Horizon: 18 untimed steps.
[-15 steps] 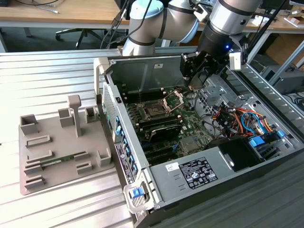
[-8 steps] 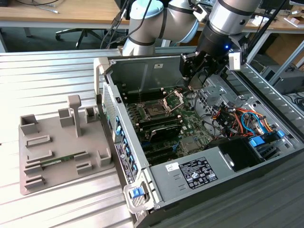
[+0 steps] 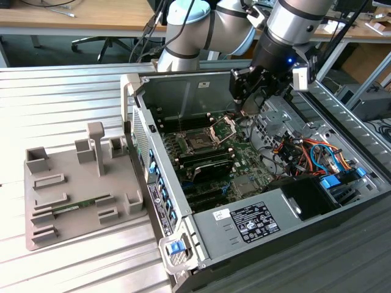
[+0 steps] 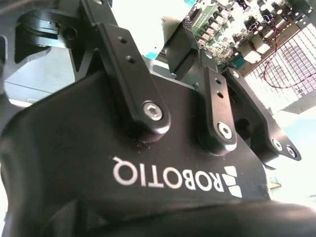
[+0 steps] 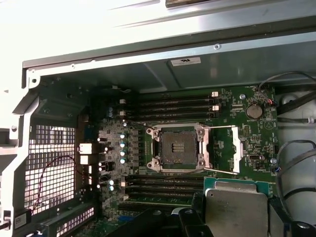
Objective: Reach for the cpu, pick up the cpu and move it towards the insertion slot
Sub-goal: 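Pick up the cpu and move it towards the insertion slot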
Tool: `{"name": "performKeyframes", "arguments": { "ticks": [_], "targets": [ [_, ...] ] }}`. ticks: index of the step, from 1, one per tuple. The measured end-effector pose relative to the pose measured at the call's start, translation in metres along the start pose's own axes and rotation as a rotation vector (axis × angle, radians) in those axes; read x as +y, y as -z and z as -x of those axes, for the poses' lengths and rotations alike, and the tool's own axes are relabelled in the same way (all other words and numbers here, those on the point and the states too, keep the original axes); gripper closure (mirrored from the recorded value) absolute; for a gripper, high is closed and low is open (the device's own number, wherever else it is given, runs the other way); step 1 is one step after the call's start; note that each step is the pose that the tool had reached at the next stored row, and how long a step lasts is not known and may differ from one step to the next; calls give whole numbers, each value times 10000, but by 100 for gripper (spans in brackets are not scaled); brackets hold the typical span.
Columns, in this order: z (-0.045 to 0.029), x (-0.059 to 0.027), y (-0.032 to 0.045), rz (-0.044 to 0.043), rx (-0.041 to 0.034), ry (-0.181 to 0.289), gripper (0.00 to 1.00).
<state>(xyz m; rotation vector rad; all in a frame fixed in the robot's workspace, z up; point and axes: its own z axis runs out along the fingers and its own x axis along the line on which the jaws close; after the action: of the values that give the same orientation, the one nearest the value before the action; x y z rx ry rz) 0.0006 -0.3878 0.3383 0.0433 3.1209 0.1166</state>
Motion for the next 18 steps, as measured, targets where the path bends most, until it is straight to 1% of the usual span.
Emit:
{"name": "performKeyframes", "arguments": {
  "ticks": [13,18],
  "targets": [
    [-29,-3,-23,1,0,0,45],
    [-79,-5,-35,0,0,0,45]
  ]
}}
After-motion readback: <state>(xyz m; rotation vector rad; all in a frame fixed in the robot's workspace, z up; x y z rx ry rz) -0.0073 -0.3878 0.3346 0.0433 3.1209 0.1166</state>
